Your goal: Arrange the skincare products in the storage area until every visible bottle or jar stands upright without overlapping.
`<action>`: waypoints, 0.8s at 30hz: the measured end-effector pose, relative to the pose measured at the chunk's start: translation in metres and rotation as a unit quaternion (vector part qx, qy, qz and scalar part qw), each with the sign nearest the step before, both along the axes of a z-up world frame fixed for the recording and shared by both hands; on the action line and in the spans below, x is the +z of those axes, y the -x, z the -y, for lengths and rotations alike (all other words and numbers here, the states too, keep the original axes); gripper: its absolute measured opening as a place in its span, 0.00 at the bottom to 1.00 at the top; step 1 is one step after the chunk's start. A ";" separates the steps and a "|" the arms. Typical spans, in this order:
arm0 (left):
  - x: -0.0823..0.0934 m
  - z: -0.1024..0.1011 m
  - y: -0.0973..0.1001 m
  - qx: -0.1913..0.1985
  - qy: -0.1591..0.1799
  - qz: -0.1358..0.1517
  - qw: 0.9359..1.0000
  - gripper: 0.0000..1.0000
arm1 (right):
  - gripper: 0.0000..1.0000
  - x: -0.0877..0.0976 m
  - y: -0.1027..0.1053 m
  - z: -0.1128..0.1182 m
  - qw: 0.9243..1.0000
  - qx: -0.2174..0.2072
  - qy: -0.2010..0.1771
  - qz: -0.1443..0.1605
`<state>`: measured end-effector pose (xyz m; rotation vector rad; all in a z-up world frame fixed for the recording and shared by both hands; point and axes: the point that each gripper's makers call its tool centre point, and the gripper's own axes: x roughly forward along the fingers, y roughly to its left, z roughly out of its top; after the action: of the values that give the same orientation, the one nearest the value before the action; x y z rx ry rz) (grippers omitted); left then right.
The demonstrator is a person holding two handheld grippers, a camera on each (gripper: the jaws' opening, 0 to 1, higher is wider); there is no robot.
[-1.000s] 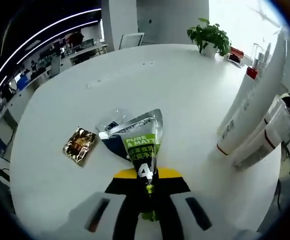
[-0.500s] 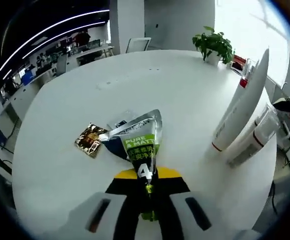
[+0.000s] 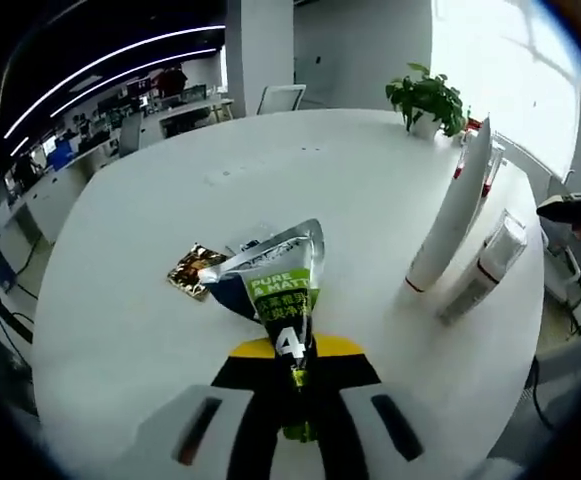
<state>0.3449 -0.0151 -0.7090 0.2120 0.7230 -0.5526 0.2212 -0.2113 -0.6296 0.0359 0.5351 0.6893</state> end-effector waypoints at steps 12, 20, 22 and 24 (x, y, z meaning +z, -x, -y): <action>0.021 -0.005 0.027 -0.007 0.020 0.014 1.000 0.06 | 0.96 0.005 0.009 -0.014 1.000 0.015 -0.006 0.007; 0.037 -0.012 0.041 -0.003 0.033 0.025 0.999 0.06 | 0.95 0.006 0.017 -0.029 0.999 0.032 -0.009 0.007; 0.041 -0.014 0.046 -0.001 0.037 0.028 0.999 0.06 | 0.95 0.007 0.017 -0.031 0.999 0.035 -0.011 0.008; 0.046 -0.016 0.052 -0.001 0.040 0.030 0.999 0.06 | 0.95 0.008 0.016 -0.035 0.999 0.039 -0.013 0.009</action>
<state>0.2933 0.0010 -0.6626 0.1547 0.6405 -0.5739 0.2049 -0.1761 -0.6218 0.0338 0.5129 0.7721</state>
